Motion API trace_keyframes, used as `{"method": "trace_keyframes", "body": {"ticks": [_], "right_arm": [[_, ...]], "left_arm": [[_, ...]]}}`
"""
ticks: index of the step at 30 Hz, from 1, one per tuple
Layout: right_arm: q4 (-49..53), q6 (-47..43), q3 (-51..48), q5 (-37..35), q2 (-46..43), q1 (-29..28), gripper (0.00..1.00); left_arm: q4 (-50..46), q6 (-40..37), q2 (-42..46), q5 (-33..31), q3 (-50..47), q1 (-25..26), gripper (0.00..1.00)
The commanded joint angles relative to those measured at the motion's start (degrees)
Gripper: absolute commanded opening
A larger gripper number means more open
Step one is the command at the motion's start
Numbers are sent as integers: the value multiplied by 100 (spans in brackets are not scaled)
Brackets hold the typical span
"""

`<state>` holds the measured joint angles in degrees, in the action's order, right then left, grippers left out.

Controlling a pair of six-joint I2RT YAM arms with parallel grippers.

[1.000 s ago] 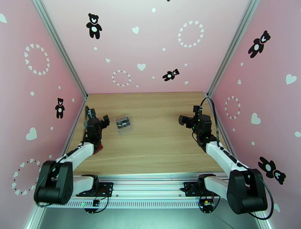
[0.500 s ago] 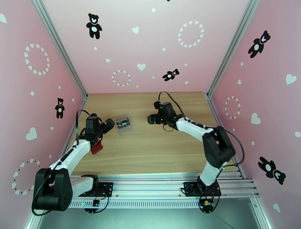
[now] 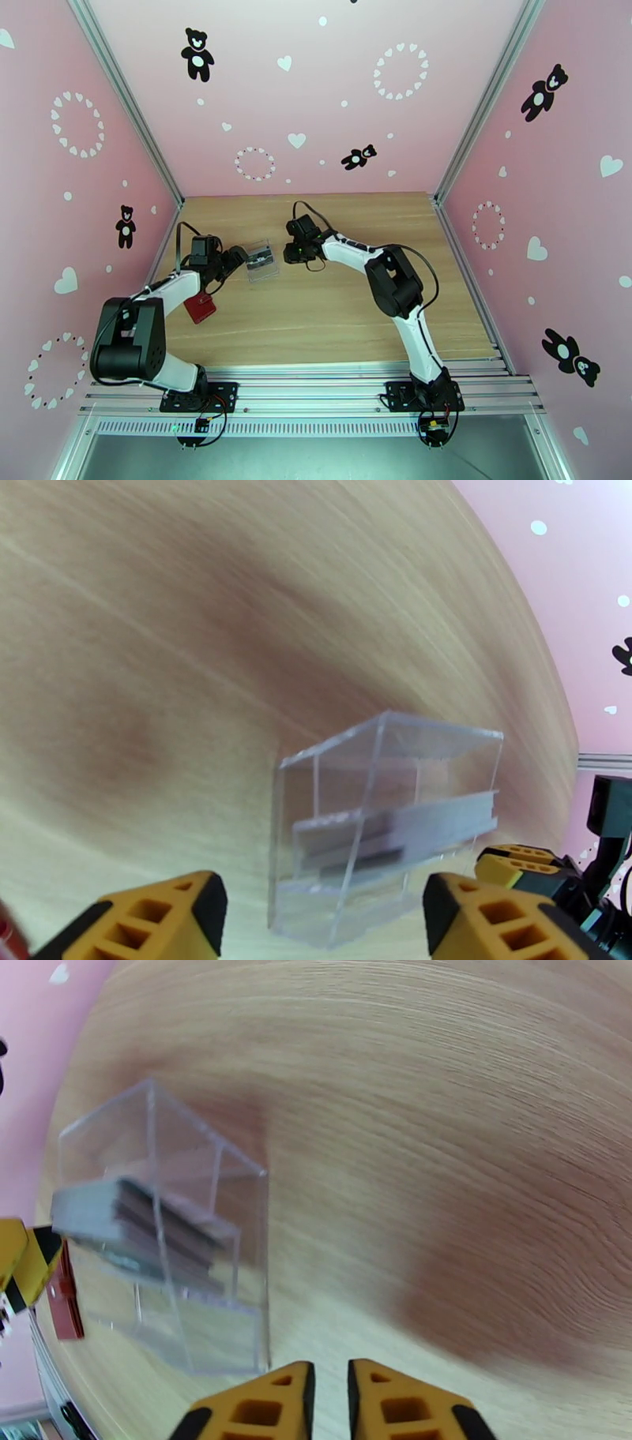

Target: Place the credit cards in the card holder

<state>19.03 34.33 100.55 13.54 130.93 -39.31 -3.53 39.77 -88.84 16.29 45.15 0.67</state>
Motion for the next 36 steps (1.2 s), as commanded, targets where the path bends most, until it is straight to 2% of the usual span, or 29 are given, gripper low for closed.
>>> {"method": "trace_keyframes", "body": {"ticks": [1, 5, 10, 19, 22, 24, 29, 34, 36], "right_arm": [[228, 276, 384, 148, 370, -20, 18], [291, 251, 519, 286, 497, -156, 14], [-77, 511, 190, 652, 354, -392, 9], [-603, 695, -819, 687, -364, -1089, 10], [-493, 451, -1246, 388, -857, -1174, 12], [-334, 232, -1563, -12, -1291, -1142, 15], [95, -303, -2067, -528, -2142, -850, 36], [499, -901, -1968, -646, -2467, -348, 46], [699, -1192, -1616, -423, -2286, -175, 52]], "left_arm": [[278, 24, -289, 241, 376, -40, 70], [499, 13, -727, 524, 630, -35, 62], [753, -70, -1174, 757, 875, -40, 58], [1222, -178, -1560, 1534, 944, 1, 61], [1243, -256, -1581, 1714, 959, 86, 63], [1194, -324, -1545, 1778, 995, 167, 64], [1034, -524, -1352, 2007, 1195, 343, 70], [696, -692, -948, 1729, 1209, 364, 77], [449, -758, -681, 1444, 1143, 355, 78]]}}
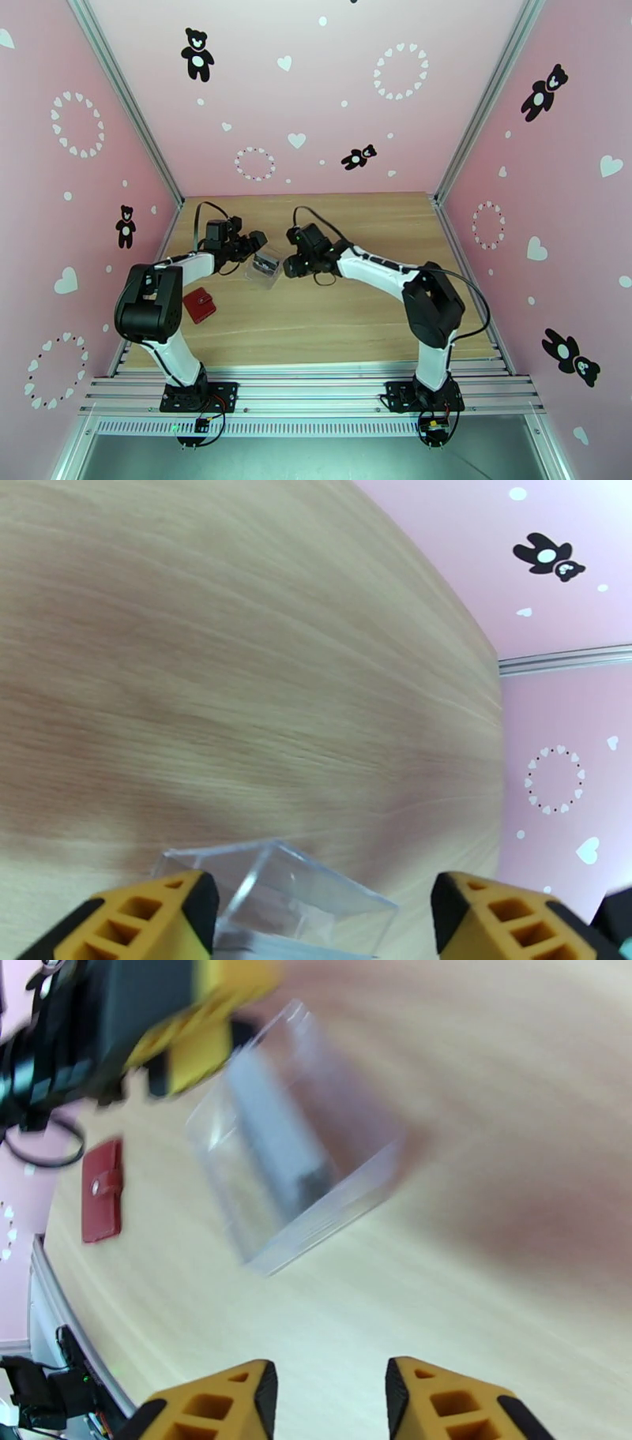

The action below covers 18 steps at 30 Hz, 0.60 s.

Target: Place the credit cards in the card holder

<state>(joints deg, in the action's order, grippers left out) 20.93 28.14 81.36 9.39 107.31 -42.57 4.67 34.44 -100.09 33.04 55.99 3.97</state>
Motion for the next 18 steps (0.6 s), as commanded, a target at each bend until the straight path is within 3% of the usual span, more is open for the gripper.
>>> {"method": "trace_keyframes", "body": {"ticks": [1, 4, 11, 18], "right_arm": [[779, -734, 655, 134, 272, 222, 53], [1404, -1211, 1701, 499, 910, 277, 55], [2250, -1575, 3784, 967, 2427, 301, 56], [2533, -1512, 4943, 1250, 3392, 302, 52]], "left_arm": [[-598, -260, 616, -543, 28, 4, 78], [-1234, -121, 1178, -1226, -269, -230, 79], [-1305, 346, 2495, -1004, -1695, -390, 79], [-1383, 547, 2933, -1057, -2129, -256, 78]]}}
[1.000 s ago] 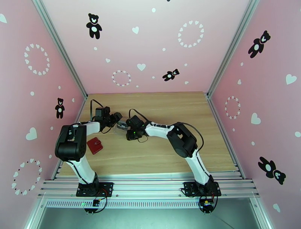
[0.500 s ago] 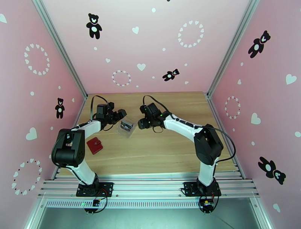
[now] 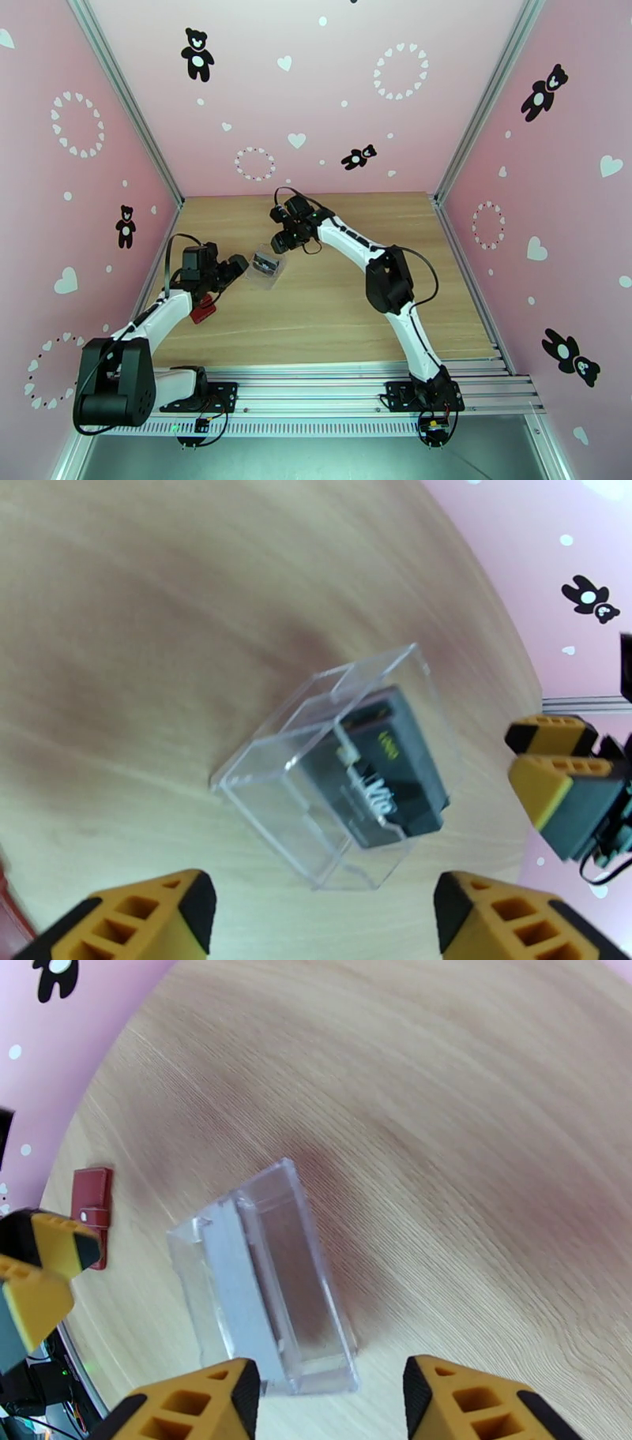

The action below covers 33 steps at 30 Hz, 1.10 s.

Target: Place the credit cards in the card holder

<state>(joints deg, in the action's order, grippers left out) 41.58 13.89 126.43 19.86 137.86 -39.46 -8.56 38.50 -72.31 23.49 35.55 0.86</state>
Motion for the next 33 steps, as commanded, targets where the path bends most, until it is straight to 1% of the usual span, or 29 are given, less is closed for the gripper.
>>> {"method": "trace_keyframes", "body": {"ticks": [1, 9, 14, 23, 26, 30, 33], "right_arm": [[506, -85, 537, 235, 434, -14, 51], [540, -8, 704, 315, 719, -16, 40], [557, 40, 725, 419, 794, -17, 31], [660, -24, 921, 391, 969, -86, 21], [614, -51, 940, 412, 957, -107, 14], [746, -160, 958, 199, 809, -124, 1], [891, -368, 811, -174, 523, -108, 0]], "left_arm": [[-47, 149, 169, -124, -130, 54, 78], [266, 232, -45, -20, -372, 54, 76], [402, 250, -119, 12, -436, 54, 76], [413, 263, -143, -9, -483, 63, 76], [367, 281, -121, -89, -488, 63, 76], [310, 305, -13, -117, -504, 63, 76], [208, 316, 176, -132, -507, 63, 76]]}}
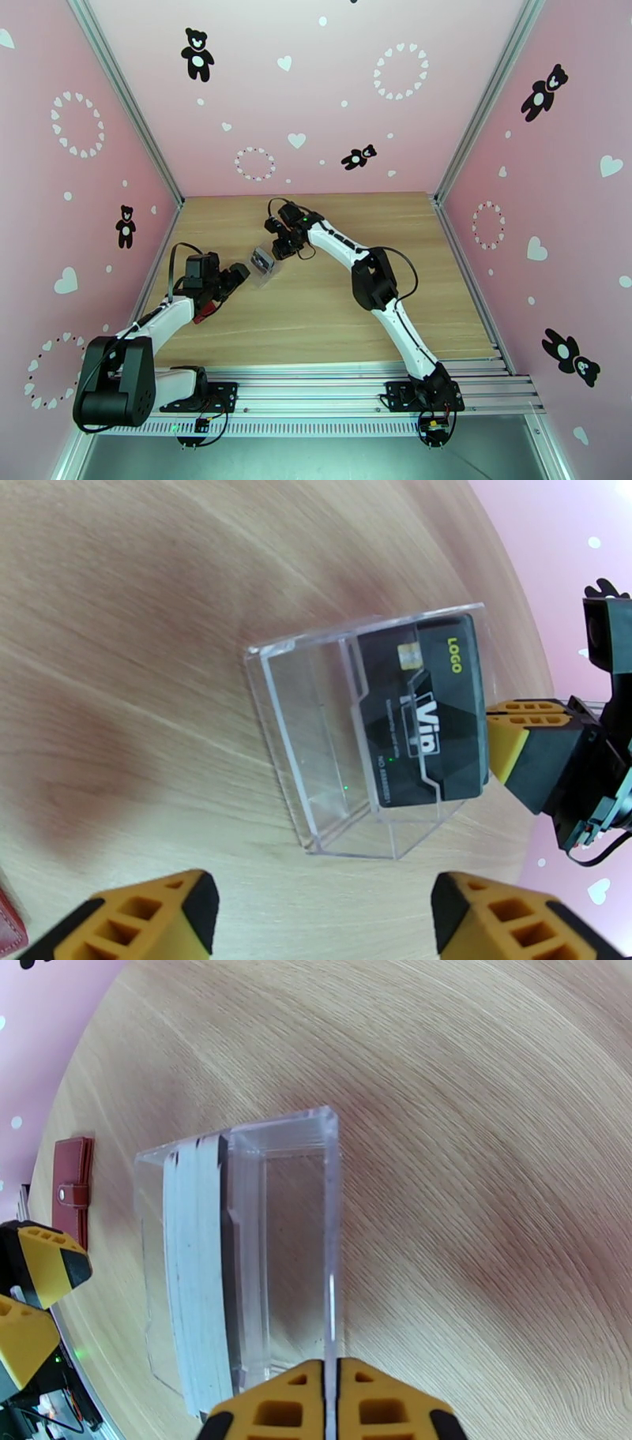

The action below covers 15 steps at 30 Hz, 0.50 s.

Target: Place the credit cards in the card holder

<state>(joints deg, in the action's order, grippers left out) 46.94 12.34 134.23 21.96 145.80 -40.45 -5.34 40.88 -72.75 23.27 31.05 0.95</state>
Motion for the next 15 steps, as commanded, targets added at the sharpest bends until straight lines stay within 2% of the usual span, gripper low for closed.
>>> {"method": "trace_keyframes", "body": {"ticks": [1, 4, 8, 15], "right_arm": [[322, -276, -140, -451, -418, 19, 0], [156, -327, -936, -592, -1033, 262, 0], [-487, -452, -2676, -596, -2286, 902, 0], [-649, -1302, -5031, -857, -4059, 2532, 0]], "left_arm": [[-170, 94, 311, -110, -55, 54, 76], [-418, 100, 645, -112, -12, 54, 77], [-700, 128, 1138, -58, 24, 61, 77], [-914, 295, 1653, 133, -61, 401, 77]]}}
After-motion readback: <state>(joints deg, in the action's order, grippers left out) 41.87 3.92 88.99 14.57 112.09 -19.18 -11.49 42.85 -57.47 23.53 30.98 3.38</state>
